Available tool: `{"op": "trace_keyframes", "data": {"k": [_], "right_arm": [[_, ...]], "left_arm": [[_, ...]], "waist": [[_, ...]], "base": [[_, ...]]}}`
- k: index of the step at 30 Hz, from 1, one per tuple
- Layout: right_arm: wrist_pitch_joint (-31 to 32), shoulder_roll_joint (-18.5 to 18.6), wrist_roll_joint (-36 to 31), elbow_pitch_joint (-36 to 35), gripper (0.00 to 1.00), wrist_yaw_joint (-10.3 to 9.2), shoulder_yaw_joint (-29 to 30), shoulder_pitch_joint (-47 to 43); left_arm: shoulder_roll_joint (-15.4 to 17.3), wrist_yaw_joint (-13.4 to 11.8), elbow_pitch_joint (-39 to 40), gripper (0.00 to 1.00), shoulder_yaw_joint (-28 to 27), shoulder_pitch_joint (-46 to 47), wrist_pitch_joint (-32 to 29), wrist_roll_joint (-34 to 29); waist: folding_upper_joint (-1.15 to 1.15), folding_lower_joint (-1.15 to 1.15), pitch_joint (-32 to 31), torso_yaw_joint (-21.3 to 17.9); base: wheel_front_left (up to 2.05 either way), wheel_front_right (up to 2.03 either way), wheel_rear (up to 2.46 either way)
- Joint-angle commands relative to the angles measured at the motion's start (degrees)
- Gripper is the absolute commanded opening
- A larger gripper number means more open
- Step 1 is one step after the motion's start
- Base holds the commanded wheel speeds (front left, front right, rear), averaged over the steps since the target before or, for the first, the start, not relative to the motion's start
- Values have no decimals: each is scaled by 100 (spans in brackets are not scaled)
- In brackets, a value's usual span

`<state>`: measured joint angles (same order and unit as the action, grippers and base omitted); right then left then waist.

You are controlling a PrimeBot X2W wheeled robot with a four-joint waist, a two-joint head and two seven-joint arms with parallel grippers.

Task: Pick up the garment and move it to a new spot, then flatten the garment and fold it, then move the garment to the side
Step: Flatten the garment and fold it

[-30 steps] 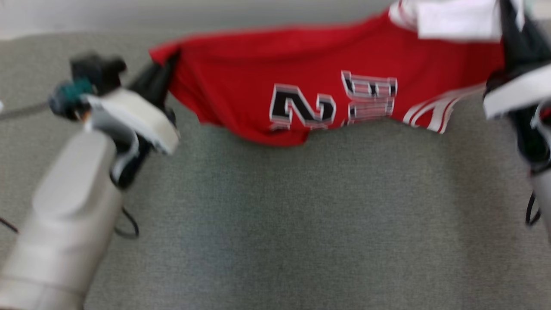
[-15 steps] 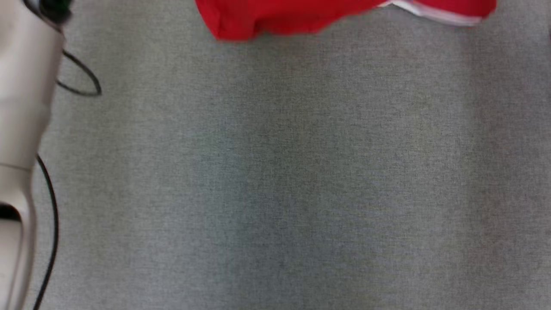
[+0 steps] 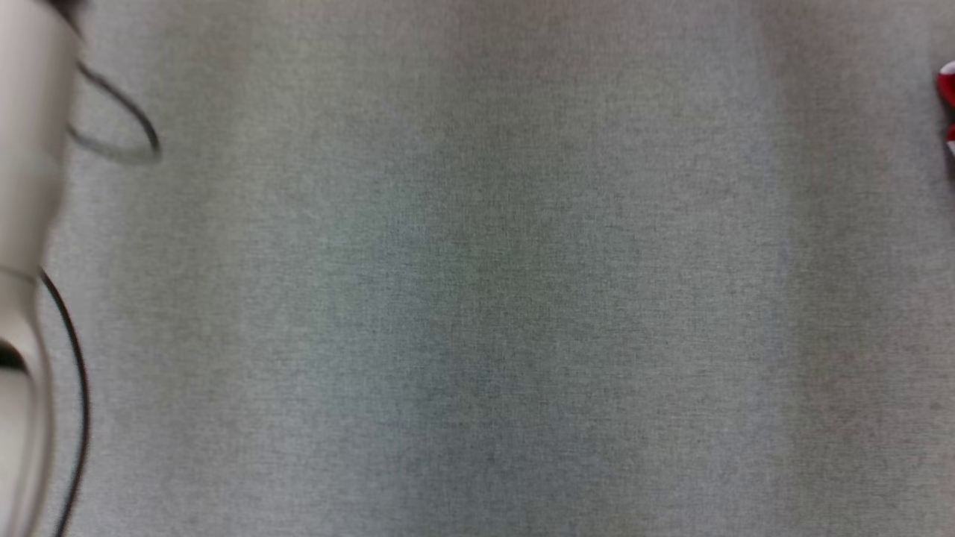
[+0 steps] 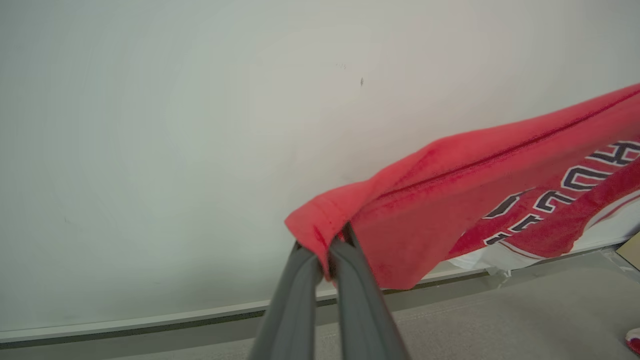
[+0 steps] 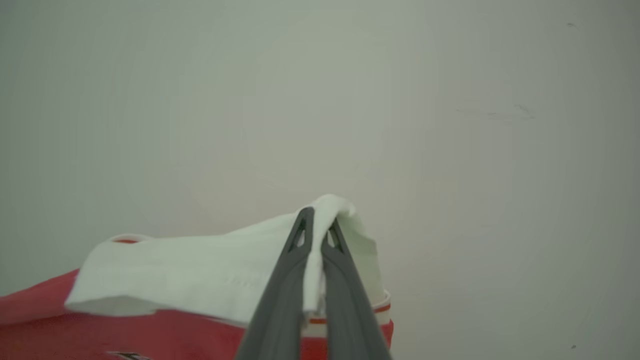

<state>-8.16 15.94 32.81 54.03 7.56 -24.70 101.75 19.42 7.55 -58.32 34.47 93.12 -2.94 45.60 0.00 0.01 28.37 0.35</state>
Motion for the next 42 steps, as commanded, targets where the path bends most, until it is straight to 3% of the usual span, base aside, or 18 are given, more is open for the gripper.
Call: {"op": "trace_keyframes", "data": {"k": [1,6,11,23,28,33,42], "right_arm": [[89,-14,108,69,0,-16,-140,-341],[644,130,522,-188,0,-16,-724,-1189],[1312,505,1117,-866,0,-16,-1366,-2235],[3490,2354,2524,-3541,0,-16,-2479,-4946],[4297,3072,2973,-4594,0,-16,-2442,-5924],[4751,3644,3295,-5565,0,-16,-2147,-6910],[5482,4316,3770,-6614,0,-16,-1438,-8593]], "left_arm": [[65,-13,-31,0,109,-283,-55,93],[206,-12,160,0,527,-1048,-250,491],[438,-11,711,0,1050,-1865,-612,985],[1264,-11,2175,0,2156,-3750,-1889,2074],[1581,-59,2615,0,2294,-4399,-2209,2341],[1928,-311,3406,0,2370,-5128,-2679,2810],[2938,-1055,5506,0,2587,-6089,-3390,3340]], "waist": [[0,-1,-116,-9],[0,-1,-414,-38],[0,-1,-929,-49],[0,-1,-2417,-198],[0,-1,-2714,-274],[0,-1,-2855,-311],[0,-1,-2820,-282]], "base": [[0,0,0],[0,0,0],[0,0,0],[0,0,0],[0,0,0],[0,0,0],[0,0,0]]}}
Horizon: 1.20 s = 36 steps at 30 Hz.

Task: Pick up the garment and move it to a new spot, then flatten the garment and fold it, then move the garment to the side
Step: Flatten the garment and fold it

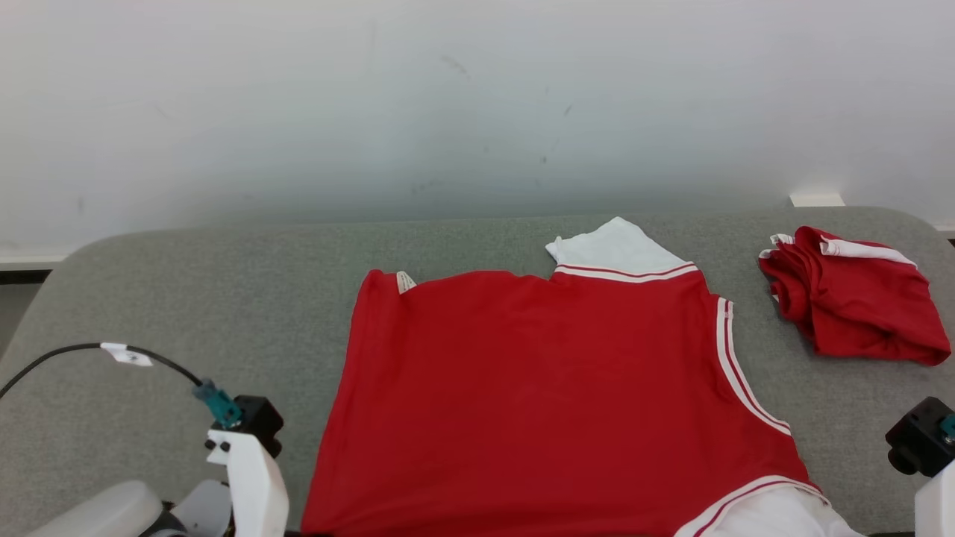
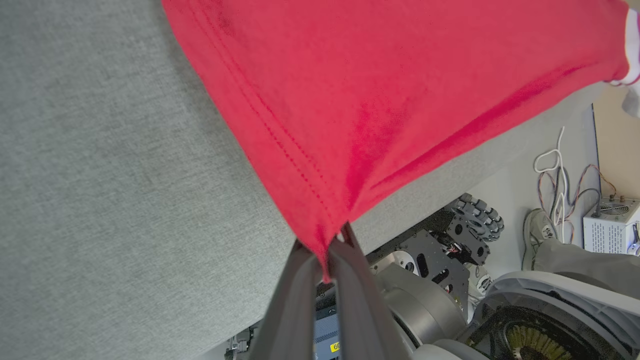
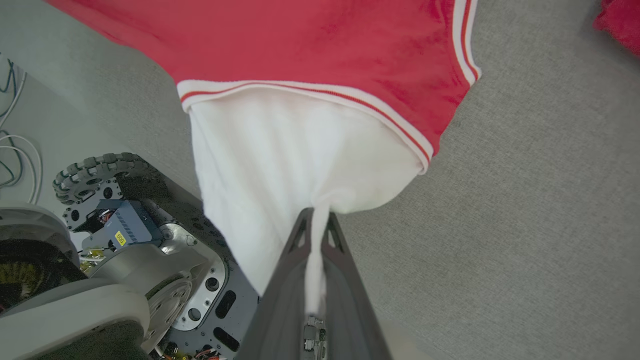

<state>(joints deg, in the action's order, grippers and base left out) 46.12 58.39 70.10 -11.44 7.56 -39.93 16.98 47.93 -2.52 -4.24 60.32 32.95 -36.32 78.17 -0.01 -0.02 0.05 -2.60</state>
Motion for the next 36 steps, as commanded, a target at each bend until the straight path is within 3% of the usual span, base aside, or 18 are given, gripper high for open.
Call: {"op": "trace_keyframes", "data": {"k": [1,8,12,14,15,22,23,33,34,35,36], "right_arm": [[122,100,78,-163,0,-16,177,-237],[638,-21,102,-584,0,-16,937,-590],[934,-232,83,-551,0,-16,1243,-388],[1237,-593,11,-323,0,-16,1488,-63],[1237,-593,11,-323,0,-16,1488,-63],[1963,-1582,-563,900,0,-16,1814,1068],[2089,-1871,-787,1271,0,-16,1915,1406],[2165,-2866,-1678,2548,2,-16,2189,2378],[2124,-2923,-1757,2625,15,-16,2210,2430],[2066,-2981,-1852,2698,40,-16,2238,2472],[2001,-3038,-1935,2765,85,-16,2256,2499]], "left_arm": [[175,-123,285,0,7,-117,-125,123],[473,-369,880,0,-153,123,-432,294],[456,-316,779,0,-257,352,-610,408],[378,-242,546,0,-398,658,-800,506],[378,-242,546,0,-398,658,-800,506],[-104,-105,-348,0,-480,1373,-1222,565],[-224,-57,-567,0,-455,1529,-1376,578],[-898,176,-1511,0,-526,2100,-1343,497],[-956,214,-1599,0,-516,2138,-1342,484],[-999,257,-1690,3,-510,2164,-1320,461],[-1035,303,-1773,49,-512,2195,-1269,409]], "waist": [[1,2,23,26],[1,2,217,91],[1,2,381,113],[1,2,592,108],[1,2,592,108],[1,2,1166,151],[1,2,1291,149],[1,2,1587,189],[1,2,1597,191],[1,2,1599,190],[1,2,1588,187]], "base": [[0,0,0],[0,0,0],[0,0,0],[0,0,0],[0,0,0],[0,0,0],[0,0,0],[0,0,0],[0,0,0],[0,0,0],[0,0,0]]}}
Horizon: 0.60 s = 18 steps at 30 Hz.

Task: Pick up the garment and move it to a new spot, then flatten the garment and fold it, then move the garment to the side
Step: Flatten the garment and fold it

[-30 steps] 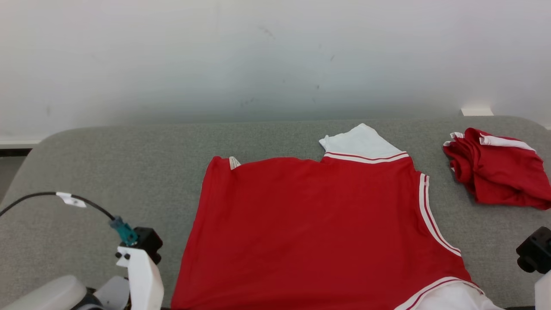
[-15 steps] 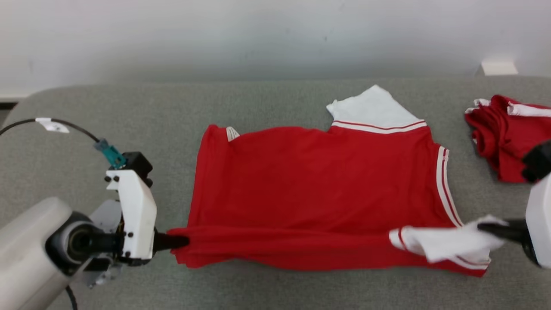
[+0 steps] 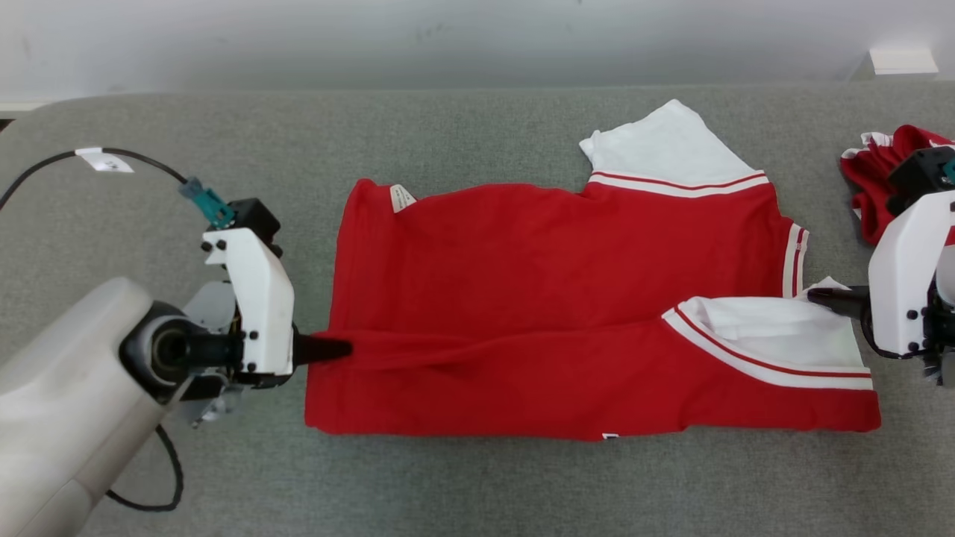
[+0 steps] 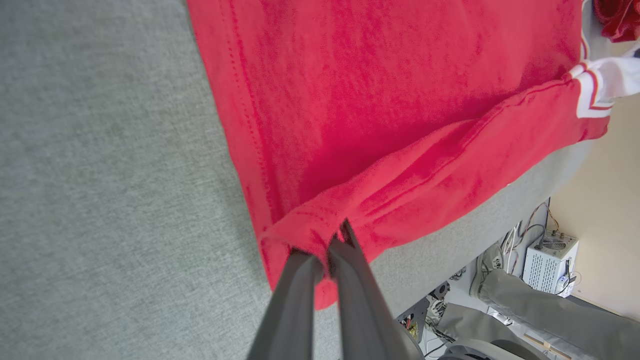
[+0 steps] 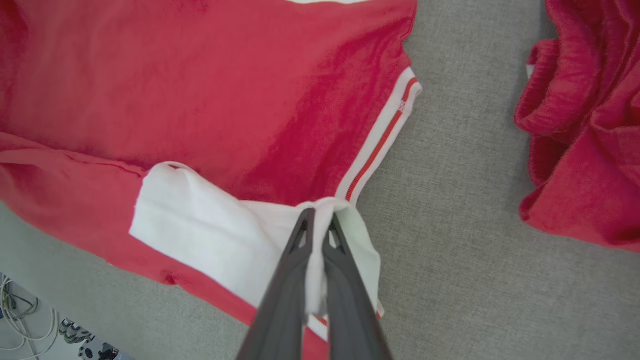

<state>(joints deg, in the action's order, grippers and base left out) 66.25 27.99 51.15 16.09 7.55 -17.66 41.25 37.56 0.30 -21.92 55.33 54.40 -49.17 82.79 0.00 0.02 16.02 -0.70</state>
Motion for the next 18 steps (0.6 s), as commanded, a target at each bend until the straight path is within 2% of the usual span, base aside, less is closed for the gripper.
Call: {"op": "trace_keyframes", "data": {"k": [1,5,8,12,15,18], "right_arm": [[-90,-44,-111,64,100,-15,28,78],[-809,-66,-528,22,100,-15,-34,109],[-1620,-73,-733,-37,100,-15,-56,-38],[-2844,-128,-952,-181,100,-15,2,-313],[-3907,-181,-1213,-396,100,-15,149,-552],[-5042,-347,-1697,-502,100,-13,397,-925]], "left_arm": [[-38,61,-87,100,-27,62,90,-72],[-144,299,-318,100,-172,136,650,-251],[-213,486,-394,100,-303,58,1236,-367],[-194,617,-377,100,-394,-124,2224,-767],[-141,648,-308,100,-444,-286,3064,-1142],[-89,511,-236,100,-442,-554,3904,-1613]], "waist": [[0,-2,-37,-5],[0,-2,-233,4],[0,-2,-451,17],[0,-2,-755,54],[0,-2,-947,77],[0,-2,-1106,95]], "base": [[0,0,0],[0,0,0],[0,0,0],[0,0,0],[0,0,0],[0,0,0]]}}
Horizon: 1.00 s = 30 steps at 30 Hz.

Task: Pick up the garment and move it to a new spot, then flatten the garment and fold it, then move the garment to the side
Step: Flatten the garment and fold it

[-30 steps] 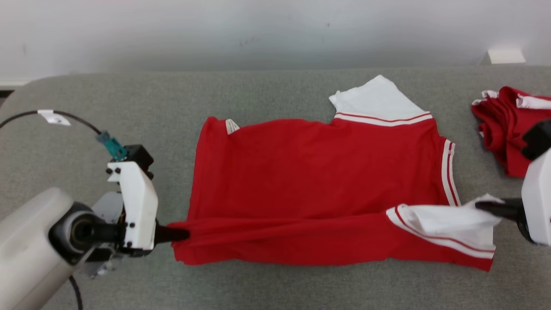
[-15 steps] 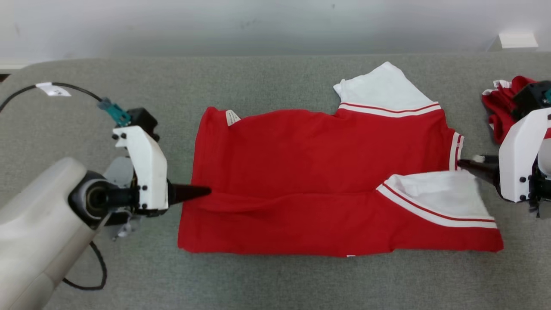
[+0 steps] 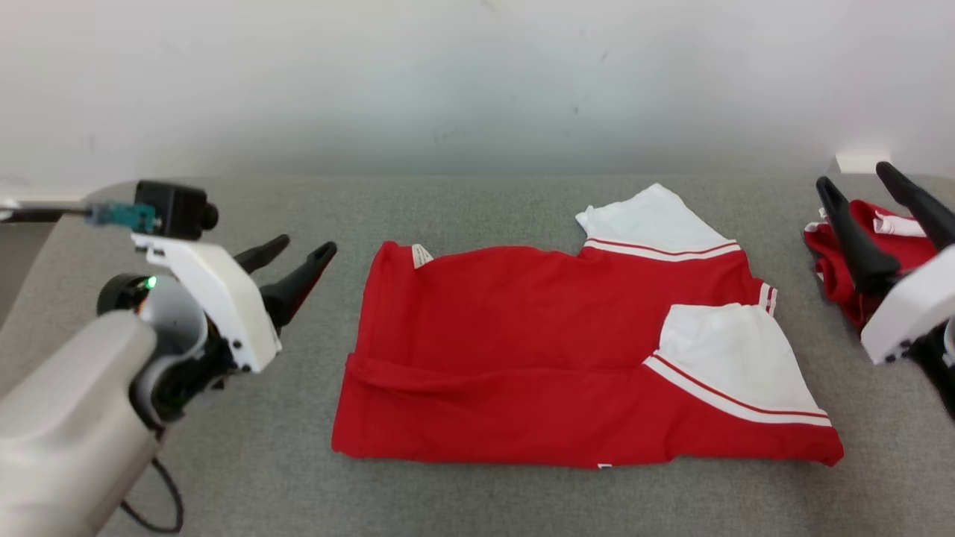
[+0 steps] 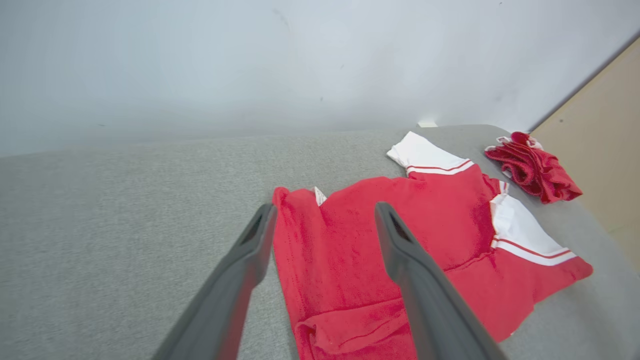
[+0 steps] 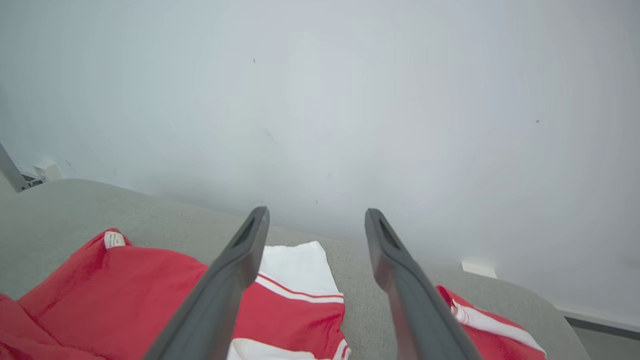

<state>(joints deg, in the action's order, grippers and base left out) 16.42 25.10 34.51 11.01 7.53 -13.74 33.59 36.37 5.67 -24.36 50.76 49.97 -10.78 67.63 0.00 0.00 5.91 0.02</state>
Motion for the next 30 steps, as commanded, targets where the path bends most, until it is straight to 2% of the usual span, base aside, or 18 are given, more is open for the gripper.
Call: {"op": "trace_keyframes", "data": {"k": [1,5,8,12,15,18,21,30], "right_arm": [[-383,-125,-209,-30,100,-11,108,-291],[-1303,-427,-732,-207,100,-12,540,-934],[-1743,-760,-1041,-399,100,-12,905,-1521],[-2015,-1169,-1303,-598,100,-11,1237,-2250],[-2072,-1353,-1398,-552,100,-12,1411,-2673],[-2004,-1455,-1443,-355,100,-12,1423,-2934],[-1931,-1486,-1396,-49,100,-12,1377,-2997],[-1677,-1248,-1273,1362,100,-13,1012,-2373]], "left_arm": [[81,-130,45,100,48,-174,342,-330],[16,-753,244,100,-107,-660,1552,-778],[-120,-1262,418,100,-183,-1119,2321,-1052],[-289,-1757,743,100,-375,-1742,2582,-1433],[-478,-1991,1046,100,-667,-2277,2592,-1757],[-689,-2064,1206,100,-912,-2808,2590,-1986],[-864,-1953,1107,100,-1050,-3155,2592,-2110],[-1223,-1549,120,100,-695,-3036,2516,-2401]], "waist": [[0,0,-137,35],[0,0,-251,94],[0,0,-278,131],[0,0,-267,139],[0,0,-254,123],[0,0,-244,93],[0,0,-225,48],[0,0,-42,-11]], "base": [[0,0,0],[0,0,0],[0,0,0],[0,0,0],[0,0,0],[0,0,0],[0,0,0],[0,0,0]]}}
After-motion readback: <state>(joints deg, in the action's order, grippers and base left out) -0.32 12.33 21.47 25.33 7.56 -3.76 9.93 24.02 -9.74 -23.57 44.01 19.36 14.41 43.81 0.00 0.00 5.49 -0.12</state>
